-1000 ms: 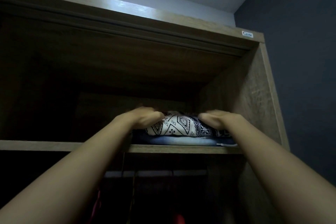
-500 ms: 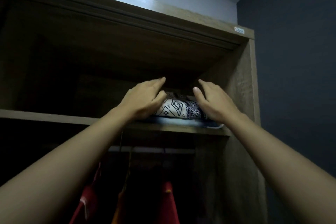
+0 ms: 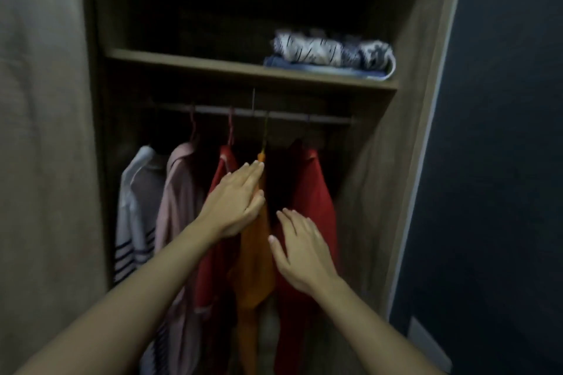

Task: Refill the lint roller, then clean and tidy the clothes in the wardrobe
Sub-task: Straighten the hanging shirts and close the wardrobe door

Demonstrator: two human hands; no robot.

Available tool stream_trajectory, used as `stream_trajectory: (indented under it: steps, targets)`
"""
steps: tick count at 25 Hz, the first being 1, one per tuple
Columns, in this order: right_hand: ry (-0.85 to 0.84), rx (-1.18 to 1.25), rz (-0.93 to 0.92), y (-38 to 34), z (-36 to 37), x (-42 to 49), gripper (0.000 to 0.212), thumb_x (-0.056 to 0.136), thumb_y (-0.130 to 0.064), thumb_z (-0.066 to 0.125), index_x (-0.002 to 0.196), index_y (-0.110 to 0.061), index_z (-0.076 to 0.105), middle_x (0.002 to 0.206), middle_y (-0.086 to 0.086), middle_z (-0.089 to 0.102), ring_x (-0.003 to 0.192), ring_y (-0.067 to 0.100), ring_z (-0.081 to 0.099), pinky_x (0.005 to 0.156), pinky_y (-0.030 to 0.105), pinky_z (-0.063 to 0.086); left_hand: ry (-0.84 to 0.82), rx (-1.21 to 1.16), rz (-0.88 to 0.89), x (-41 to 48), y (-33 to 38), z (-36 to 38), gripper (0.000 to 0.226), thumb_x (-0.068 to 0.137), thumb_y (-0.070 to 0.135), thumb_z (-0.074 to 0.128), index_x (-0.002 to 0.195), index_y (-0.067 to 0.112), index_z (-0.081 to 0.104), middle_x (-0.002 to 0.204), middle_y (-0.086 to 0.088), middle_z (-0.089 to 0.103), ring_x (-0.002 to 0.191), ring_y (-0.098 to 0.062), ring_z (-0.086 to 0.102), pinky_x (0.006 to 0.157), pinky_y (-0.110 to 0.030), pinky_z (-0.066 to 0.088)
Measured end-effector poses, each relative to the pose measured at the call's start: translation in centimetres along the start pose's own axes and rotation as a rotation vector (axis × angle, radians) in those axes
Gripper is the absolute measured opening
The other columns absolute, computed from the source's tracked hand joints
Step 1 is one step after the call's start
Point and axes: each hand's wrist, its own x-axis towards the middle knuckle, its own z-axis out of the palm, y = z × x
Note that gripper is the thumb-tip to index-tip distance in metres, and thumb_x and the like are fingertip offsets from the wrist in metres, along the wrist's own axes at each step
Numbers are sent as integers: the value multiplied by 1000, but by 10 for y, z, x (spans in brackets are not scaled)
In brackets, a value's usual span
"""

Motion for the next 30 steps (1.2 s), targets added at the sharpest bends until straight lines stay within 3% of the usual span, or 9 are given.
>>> stream_trajectory:
  steps: [2,6,12,15,17,19,22,25,30]
  targets:
    - [-132,27,21,-33,37,-41,68,88,-51,20,141,-11,35,147,8,39,139,22,32,116,35,17,-82,84,-24,-51,-16,12,79,79,51,10,149,14,18,158,-4,18,146,-18,14,116,-37,15]
    - [-347,49,-3,-105,104,-96,57,85,-49,37,120,-11,60,120,6,65,112,21,62,95,39,47,-107,290,24,-122,-62,8,69,85,41,25,145,8,30,153,-10,28,142,-25,26,112,-46,28]
    - [-606,-16,-171,-202,209,-115,61,77,-55,33,103,-17,72,102,-4,73,95,11,68,85,29,54,-26,529,250,-166,-175,-17,63,86,35,36,140,4,39,147,-13,41,136,-27,38,109,-42,31]
    - [-639,-154,-265,-240,257,-90,61,72,-59,35,98,-19,74,97,-6,73,93,10,67,90,26,50,5,648,449,-168,-234,-19,62,87,36,37,141,5,39,147,-12,40,136,-26,37,109,-40,23]
    - [-658,-280,-298,-257,278,-72,60,72,-59,50,107,-16,70,108,-2,70,106,13,63,102,32,41,30,714,549,-168,-265,-20,62,88,36,36,143,6,35,150,-12,36,140,-24,31,112,-40,16]
    - [-669,-412,-381,-262,292,-57,62,87,-45,47,134,-4,46,139,11,48,134,24,38,117,40,21,36,716,620,-166,-285,-18,65,87,36,36,146,8,27,153,-9,26,145,-23,16,115,-40,8]
    - [-604,-627,-564,-264,301,-40,51,99,-26,28,144,-5,22,151,10,23,142,27,16,117,41,0,71,731,742,-156,-309,-10,70,89,36,35,150,11,11,158,-5,3,146,-19,-6,116,-39,1]
    - [-602,-788,-633,-259,302,-37,48,99,-25,27,144,-10,24,149,5,26,141,24,20,117,39,3,178,765,820,-148,-317,-2,64,94,36,30,150,10,12,159,-5,-9,147,-18,-5,116,-37,2]
    - [-661,-827,-676,-244,292,-34,44,96,-29,34,137,-17,41,135,-6,43,126,14,40,116,33,17,301,768,870,-137,-298,14,60,95,36,33,148,8,24,158,-7,6,146,-19,6,116,-38,4]
